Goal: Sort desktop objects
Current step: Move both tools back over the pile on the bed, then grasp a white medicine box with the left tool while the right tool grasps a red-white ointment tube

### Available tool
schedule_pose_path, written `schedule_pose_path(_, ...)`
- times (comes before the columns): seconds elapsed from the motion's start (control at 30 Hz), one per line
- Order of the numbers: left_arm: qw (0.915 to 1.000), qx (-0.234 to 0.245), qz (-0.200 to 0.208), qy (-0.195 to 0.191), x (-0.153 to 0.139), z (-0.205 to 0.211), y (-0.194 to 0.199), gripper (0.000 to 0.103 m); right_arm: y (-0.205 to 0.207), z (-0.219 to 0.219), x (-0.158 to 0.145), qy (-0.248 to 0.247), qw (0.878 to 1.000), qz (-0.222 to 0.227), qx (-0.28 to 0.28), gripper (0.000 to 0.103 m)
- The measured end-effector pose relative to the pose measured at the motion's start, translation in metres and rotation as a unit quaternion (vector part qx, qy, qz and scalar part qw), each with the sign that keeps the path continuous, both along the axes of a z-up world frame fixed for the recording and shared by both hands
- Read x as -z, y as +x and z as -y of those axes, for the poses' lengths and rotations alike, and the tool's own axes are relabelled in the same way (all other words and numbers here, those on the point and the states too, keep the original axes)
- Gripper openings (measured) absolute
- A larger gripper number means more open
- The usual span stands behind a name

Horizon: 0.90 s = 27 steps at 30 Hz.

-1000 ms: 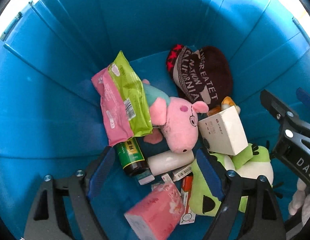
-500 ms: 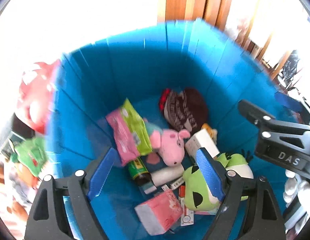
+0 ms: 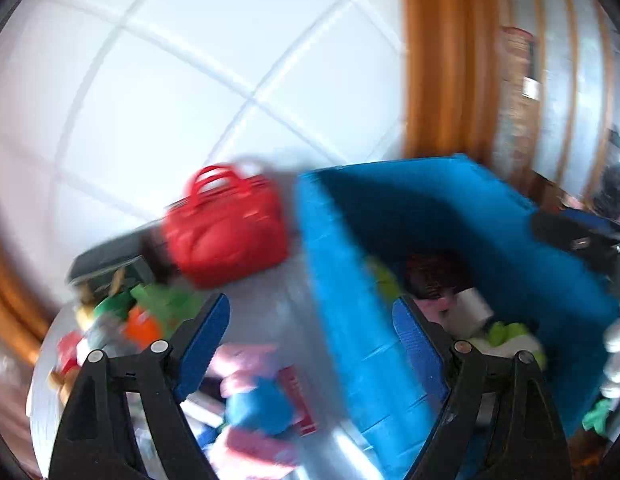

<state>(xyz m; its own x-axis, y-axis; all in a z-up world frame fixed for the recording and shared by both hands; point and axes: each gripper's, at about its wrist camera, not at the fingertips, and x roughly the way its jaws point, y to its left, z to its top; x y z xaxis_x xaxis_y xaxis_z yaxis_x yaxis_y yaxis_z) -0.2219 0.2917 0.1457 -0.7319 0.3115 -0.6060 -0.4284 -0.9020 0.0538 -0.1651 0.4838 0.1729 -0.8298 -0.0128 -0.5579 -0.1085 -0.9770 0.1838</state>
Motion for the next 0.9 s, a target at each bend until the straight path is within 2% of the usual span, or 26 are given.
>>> schedule_pose_path(0.2,0.9959,-0.086,0.026,0.011,0.041,0.107,0.009,0.084,0.016,0.083,0.009,0.009,0.997,-0.026,-0.068,0.103)
schedule_pose_path(0.33,0.9895,-0.137,0.046,-0.006,0.081,0.167,0.019,0.084,0.022,0.14,0.025,0.033,0.991,-0.064,-0.113,0.103)
schedule_pose_path(0.4,0.9845,-0.165,0.059,-0.008,0.1,0.199,0.024,0.084,0.022,0.164,0.037,0.027,0.988,-0.07,-0.137,0.103)
schedule_pose_path(0.57,0.9713,-0.223,0.083,-0.01,0.134,0.268,0.042,0.084,0.015,0.215,0.073,0.022,0.984,-0.046,-0.172,0.103)
schedule_pose_path(0.73,0.962,-0.253,0.103,-0.007,0.162,0.32,0.058,0.084,0.012,0.245,0.108,0.026,0.984,-0.003,-0.178,0.103)
schedule_pose_path(0.9,0.9519,-0.271,0.143,0.001,0.199,0.357,0.065,0.084,0.017,0.264,0.143,0.034,0.983,0.037,-0.177,0.103)
